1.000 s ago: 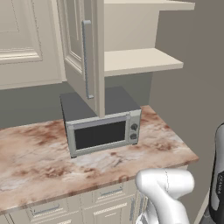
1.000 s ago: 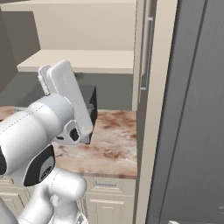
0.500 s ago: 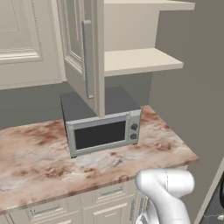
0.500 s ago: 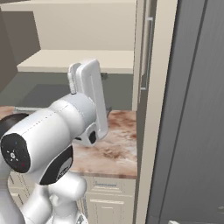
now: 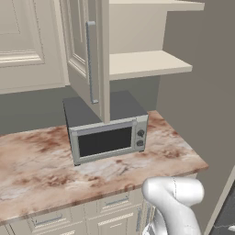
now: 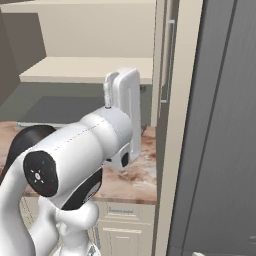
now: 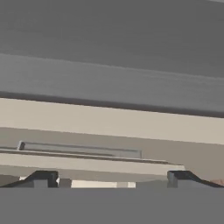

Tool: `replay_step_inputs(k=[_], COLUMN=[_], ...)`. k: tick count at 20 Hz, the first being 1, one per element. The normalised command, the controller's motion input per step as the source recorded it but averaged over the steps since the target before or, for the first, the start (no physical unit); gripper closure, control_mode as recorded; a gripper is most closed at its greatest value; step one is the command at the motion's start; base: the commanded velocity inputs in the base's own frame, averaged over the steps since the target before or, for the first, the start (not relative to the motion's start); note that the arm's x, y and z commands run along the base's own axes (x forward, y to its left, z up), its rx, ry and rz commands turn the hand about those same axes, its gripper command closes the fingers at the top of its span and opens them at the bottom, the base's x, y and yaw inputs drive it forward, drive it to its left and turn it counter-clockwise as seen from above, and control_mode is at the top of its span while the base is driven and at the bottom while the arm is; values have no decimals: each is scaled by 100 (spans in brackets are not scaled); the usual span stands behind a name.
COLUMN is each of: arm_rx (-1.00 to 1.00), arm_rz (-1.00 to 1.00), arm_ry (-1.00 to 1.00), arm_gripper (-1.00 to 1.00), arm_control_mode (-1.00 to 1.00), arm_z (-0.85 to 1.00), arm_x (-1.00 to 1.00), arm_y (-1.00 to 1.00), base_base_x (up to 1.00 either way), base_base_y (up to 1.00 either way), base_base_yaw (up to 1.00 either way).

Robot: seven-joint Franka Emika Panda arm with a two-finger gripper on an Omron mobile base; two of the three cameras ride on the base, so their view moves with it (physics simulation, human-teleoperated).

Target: Open the cabinet and move the ladle to the pot. Then close the cabinet.

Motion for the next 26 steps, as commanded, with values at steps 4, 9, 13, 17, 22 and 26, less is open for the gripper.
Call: replay_step_inputs(k=[4, 9, 13, 17, 22, 26], arm_rx=[5, 3, 0, 0, 1, 0], arm_rz=[0, 0, 0, 0, 0, 0], arm_ry=[0, 0, 0, 0, 0, 0], arm_gripper=[-100, -100, -100, -100, -100, -100], arm_control_mode=[-100, -100, -100, -100, -100, -100], arm_z=[4, 0, 0, 0, 0, 0], arm_x=[5, 2, 32, 48, 41, 45], arm_y=[-28, -22, -5, -1, -16, -9], base_base_x=[0, 0, 0, 0, 0, 0], base_base_y=[0, 0, 0, 0, 0, 0], base_base_yaw=[0, 0, 0, 0, 0, 0])
